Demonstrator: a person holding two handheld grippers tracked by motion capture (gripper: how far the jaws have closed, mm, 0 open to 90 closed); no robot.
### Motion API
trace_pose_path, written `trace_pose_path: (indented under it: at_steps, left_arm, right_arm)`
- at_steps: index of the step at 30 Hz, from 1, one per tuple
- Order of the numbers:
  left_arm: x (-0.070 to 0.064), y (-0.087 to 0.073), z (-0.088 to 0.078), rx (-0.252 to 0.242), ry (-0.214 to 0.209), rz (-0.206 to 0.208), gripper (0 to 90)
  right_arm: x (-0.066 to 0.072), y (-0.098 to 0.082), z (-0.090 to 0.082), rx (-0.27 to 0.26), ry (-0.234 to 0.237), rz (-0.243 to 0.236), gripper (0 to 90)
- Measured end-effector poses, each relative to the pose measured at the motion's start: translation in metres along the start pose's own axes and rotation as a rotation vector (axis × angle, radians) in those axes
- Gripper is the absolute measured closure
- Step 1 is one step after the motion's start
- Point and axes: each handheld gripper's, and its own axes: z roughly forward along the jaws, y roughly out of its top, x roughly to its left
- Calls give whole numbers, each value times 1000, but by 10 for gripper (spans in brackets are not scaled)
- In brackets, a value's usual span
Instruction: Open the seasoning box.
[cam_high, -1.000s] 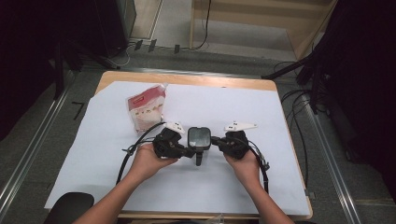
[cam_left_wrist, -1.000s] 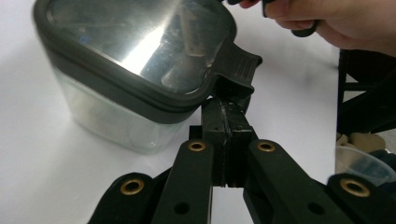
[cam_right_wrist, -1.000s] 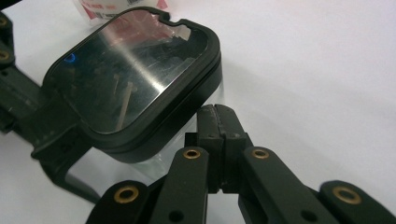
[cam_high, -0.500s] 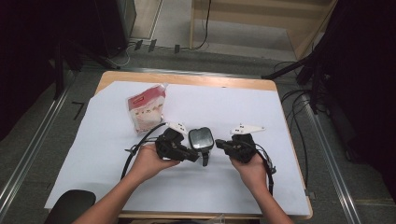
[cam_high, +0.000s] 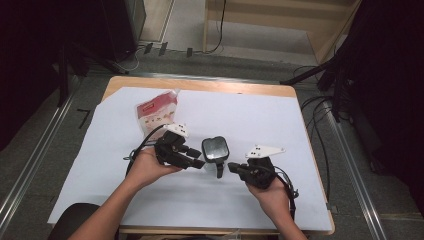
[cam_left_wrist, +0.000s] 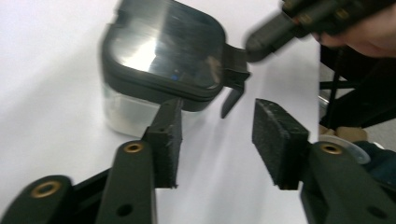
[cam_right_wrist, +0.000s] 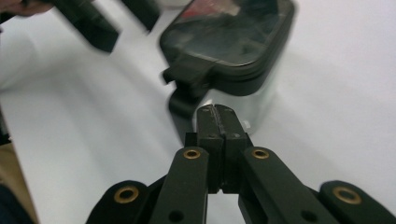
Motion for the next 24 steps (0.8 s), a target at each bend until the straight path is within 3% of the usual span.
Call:
trace_pose_path:
  at_steps: [4, 9, 15, 24]
  left_arm:
    - [6, -2, -5, -26, 14, -16, 440]
    - [12, -3, -5, -16, 38, -24, 411]
    - [17, -4, -2, -11, 17, -50, 389]
    - [19, -4, -3, -14, 33, -42, 373]
  right_arm:
    - [13, -3, 5, 10, 39, -33, 900]
    - [26, -2, 12, 11, 72, -93, 900]
    - [29, -3, 23, 20, 105, -75, 900]
    - [34, -6, 43, 69, 113, -75, 900]
